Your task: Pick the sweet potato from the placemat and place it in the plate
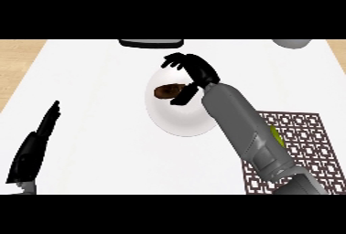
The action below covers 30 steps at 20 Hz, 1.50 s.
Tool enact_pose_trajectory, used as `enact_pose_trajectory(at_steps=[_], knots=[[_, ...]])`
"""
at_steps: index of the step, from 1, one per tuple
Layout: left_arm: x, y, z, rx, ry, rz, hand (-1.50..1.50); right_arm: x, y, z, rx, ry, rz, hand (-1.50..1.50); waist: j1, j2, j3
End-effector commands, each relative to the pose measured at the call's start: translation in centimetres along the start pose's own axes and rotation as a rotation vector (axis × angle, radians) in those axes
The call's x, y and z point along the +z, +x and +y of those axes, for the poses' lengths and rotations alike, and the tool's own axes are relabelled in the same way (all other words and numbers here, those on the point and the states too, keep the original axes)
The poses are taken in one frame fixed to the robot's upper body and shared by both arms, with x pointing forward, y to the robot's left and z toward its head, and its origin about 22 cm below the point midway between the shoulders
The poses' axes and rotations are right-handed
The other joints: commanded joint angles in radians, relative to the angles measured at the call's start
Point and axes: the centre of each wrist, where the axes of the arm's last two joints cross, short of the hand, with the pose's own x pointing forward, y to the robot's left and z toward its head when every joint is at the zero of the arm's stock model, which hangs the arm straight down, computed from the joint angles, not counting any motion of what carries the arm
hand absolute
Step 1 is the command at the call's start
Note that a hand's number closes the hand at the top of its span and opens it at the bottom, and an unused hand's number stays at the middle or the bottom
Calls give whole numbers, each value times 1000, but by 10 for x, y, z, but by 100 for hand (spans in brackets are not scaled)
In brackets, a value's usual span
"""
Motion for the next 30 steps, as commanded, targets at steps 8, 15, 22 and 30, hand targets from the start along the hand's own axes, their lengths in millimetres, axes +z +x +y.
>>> enact_pose_trajectory(at_steps=[8, 15, 22, 30], knots=[[-1, -2, 1, 2, 11, 7, 0, 2, -16, -42, -321, -325, 17, -150, -28, -2, 0], [0, 2, 6, 2, 22, -5, 0, 44, -83, -107, -563, -429, -37, -150, -19, 4, 1], [10, 8, 8, 11, 0, 3, 0, 91, -135, -142, -549, -441, -110, -150, 2, 8, 2], [7, 4, 0, 0, -19, -22, 0, 144, -170, -185, -523, -465, -110, -150, 24, 19, 4]])
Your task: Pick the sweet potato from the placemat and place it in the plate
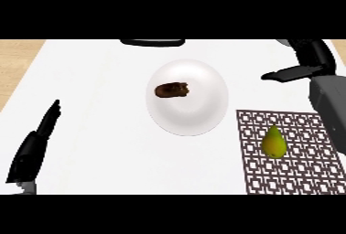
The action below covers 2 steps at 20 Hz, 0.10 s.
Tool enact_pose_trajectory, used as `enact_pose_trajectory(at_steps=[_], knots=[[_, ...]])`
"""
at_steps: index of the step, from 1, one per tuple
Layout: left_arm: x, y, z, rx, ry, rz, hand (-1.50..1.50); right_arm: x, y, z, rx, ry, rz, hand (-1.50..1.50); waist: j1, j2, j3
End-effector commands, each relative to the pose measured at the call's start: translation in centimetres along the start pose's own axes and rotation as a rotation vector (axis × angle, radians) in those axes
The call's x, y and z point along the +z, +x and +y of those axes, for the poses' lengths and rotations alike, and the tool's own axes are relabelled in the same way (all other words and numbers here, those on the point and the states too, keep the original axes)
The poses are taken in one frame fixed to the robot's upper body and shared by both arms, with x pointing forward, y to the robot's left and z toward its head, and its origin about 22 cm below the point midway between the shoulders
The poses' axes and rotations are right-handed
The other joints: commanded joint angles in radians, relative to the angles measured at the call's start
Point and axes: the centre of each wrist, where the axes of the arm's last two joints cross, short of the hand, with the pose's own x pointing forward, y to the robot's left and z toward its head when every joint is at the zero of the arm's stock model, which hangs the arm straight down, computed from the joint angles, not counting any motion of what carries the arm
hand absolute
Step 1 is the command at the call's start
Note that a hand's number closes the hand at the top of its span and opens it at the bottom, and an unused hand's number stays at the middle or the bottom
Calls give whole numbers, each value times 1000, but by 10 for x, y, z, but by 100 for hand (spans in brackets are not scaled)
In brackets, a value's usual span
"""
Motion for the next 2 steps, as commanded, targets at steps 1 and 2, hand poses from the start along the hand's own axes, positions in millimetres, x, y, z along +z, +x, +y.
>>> enact_pose_trajectory(at_steps=[1, 2], knots=[[-9, 11, 1, 4, -24, -5, 0, 10, 3, -26, 6, -6, -7, -150, 12, 5, 1], [-9, 2, 11, -7, -7, -3, 0, 7, 3, -21, 15, -1, -13, -150, 11, 5, 1]])
